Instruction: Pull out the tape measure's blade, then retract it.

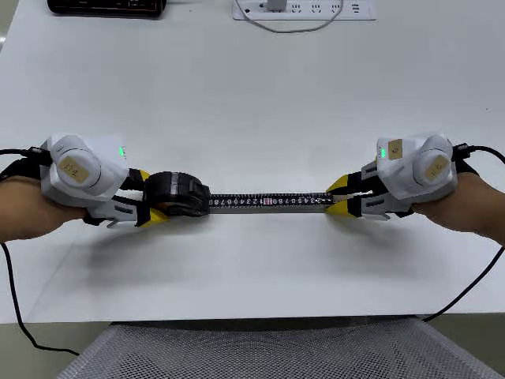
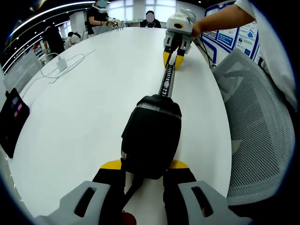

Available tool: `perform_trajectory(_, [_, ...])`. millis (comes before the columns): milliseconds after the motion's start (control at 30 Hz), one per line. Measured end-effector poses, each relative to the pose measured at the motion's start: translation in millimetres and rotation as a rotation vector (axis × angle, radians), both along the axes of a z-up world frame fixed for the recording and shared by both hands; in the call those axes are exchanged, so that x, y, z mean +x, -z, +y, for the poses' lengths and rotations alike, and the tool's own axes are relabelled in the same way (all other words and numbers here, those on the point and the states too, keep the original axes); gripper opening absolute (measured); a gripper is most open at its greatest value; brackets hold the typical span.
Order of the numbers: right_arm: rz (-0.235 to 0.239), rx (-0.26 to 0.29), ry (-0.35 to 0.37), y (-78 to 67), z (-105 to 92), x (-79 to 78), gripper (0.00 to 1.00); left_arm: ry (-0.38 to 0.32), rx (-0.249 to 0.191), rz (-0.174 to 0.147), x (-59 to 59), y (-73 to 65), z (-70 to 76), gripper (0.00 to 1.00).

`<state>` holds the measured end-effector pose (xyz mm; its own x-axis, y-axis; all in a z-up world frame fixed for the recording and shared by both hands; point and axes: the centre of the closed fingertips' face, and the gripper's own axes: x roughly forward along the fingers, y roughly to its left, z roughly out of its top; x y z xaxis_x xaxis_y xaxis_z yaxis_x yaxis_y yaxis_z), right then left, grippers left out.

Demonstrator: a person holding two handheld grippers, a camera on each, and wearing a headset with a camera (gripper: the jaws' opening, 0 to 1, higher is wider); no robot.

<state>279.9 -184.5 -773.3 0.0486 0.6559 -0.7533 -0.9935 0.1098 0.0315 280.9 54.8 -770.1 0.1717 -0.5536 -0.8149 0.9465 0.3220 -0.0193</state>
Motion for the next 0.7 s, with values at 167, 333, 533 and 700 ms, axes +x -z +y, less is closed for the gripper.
perform_trajectory(167, [0.003,-0.009,0.001,0.0,-5.3,-0.2,0.09,0.001,0.001,0.0,-0.1,-0.2,-0.1,0.25])
perform_trajectory(333, [0.007,-0.031,0.013,0.6,-15.2,2.2,0.09,0.001,0.001,0.0,-0.4,-0.5,-0.4,0.25])
perform_trajectory(533, [0.006,-0.034,0.005,-0.5,-18.4,1.4,0.09,0.005,0.002,0.0,-0.2,-0.3,-0.3,0.25])
perform_trajectory(700, [0.003,-0.034,0.005,-1.4,-20.0,1.3,0.09,0.006,0.001,0.001,-0.3,-0.4,-0.1,0.25])
